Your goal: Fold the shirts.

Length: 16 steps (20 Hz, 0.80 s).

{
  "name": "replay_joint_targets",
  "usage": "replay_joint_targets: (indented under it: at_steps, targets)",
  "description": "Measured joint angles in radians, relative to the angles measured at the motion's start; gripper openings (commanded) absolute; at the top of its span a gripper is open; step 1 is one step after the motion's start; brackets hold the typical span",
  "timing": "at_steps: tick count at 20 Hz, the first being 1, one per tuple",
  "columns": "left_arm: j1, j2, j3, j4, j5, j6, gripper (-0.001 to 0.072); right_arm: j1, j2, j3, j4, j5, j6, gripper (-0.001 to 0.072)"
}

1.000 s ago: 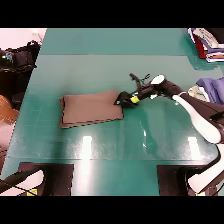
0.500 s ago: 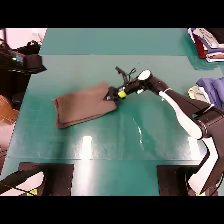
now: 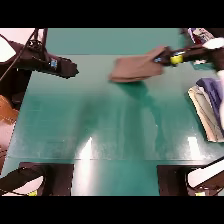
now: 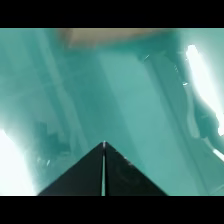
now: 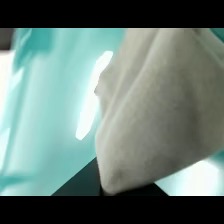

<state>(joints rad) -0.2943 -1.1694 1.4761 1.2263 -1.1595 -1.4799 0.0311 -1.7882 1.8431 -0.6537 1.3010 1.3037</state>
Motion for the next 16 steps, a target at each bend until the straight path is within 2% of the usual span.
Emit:
replay_joint_targets:
  at_steps: [3,8,13,16]
  targets:
    - [-0.031,0.0,0.0,-0.004,0.053,-0.006,0.0025,-0.209,0.084,0.006,-0.077,0.005,0.01,0.0013]
    - [-0.047,0.0,0.0,-0.018,0.113,-0.014,0.0025,-0.497,0.151,0.009,-0.116,-0.011,0.017,0.0013]
    - [-0.049,0.0,0.0,-0.026,0.131,-0.016,0.0025,-0.622,0.163,0.029,-0.066,-0.021,0.022,0.0013]
    - [-0.05,0.0,0.0,-0.028,0.135,-0.016,0.0025,-0.64,0.167,0.12,-0.023,-0.025,0.023,0.0013]
